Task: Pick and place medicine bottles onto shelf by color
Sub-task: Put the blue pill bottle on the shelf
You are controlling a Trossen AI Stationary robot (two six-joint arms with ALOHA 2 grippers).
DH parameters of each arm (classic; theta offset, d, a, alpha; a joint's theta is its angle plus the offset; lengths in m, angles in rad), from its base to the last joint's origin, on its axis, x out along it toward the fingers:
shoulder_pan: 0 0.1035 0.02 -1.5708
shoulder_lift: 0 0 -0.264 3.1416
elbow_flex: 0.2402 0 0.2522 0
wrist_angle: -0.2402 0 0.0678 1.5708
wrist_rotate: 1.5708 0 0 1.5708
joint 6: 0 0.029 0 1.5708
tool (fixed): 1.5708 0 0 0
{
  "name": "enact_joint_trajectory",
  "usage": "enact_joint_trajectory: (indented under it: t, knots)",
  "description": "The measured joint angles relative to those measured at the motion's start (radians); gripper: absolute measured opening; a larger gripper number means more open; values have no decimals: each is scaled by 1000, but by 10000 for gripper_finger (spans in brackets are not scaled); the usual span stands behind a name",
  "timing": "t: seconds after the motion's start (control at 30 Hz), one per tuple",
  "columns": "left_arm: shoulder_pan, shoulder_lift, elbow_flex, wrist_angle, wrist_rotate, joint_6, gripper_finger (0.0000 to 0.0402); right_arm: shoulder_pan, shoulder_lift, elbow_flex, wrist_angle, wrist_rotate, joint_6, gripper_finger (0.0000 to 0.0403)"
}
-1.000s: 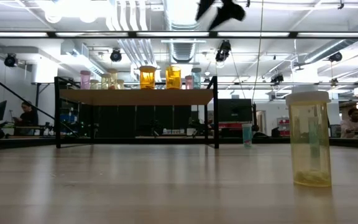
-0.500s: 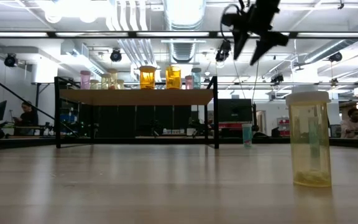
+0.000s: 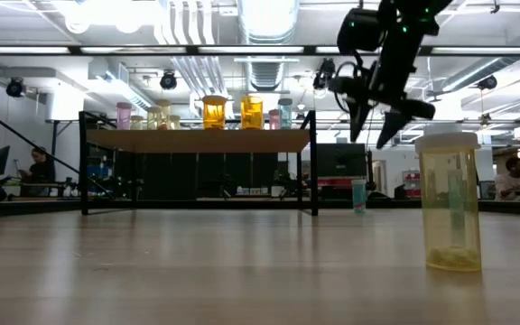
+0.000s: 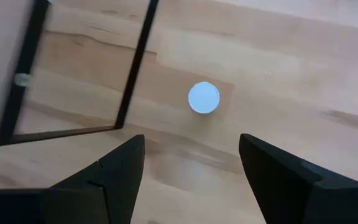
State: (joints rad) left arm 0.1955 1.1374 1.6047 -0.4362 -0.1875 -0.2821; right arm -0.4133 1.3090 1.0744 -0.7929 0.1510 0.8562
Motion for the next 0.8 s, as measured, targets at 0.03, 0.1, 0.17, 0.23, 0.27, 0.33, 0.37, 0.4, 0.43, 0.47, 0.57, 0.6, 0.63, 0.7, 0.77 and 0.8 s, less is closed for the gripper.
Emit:
enact_joint_trajectory:
  t: [0.03,0.1,0.17,0.23,0.27,0.33,0.37,0.4,0.43,0.47,0.57,0.6,0.63,0.7,0.77,0.8]
  knots:
    - [0,0,0,0,0,0,160,0,-1,-20,19,1,4,250]
    - [0,-1,0,0,0,0,160,-2,-11,-63,61,10,6,247]
    - [0,-3,0,0,0,0,160,-6,-22,-106,105,26,-1,247]
    - [0,-4,0,0,0,0,160,-11,-28,-151,152,38,-11,249]
    - [0,-4,0,0,0,0,160,-16,-30,-171,176,42,-15,250]
    - [0,-4,0,0,0,0,160,-27,-31,-210,242,41,-22,254]
    - [0,-4,0,0,0,0,160,-33,-31,-228,276,39,-26,257]
    - [0,-4,0,0,0,0,160,-37,-31,-244,308,37,-27,259]
    - [0,-4,0,0,0,0,160,-39,-31,-257,330,37,-29,261]
    - [1,-4,0,0,0,0,160,-40,-31,-268,352,37,-30,263]
    - [0,-3,0,0,0,0,160,-39,-31,-290,420,57,-43,265]
    - [0,-3,0,0,0,0,160,-39,-30,-293,424,60,-43,265]
    - [0,-3,0,0,0,0,160,-39,-24,-294,426,69,-45,264]
    - [1,-3,0,0,0,0,160,-39,-14,-296,432,79,-60,261]
    - [1,-3,0,0,0,0,160,-39,1,-296,441,83,-66,257]
    - [0,-3,0,0,0,0,160,-39,10,-296,443,84,-68,255]
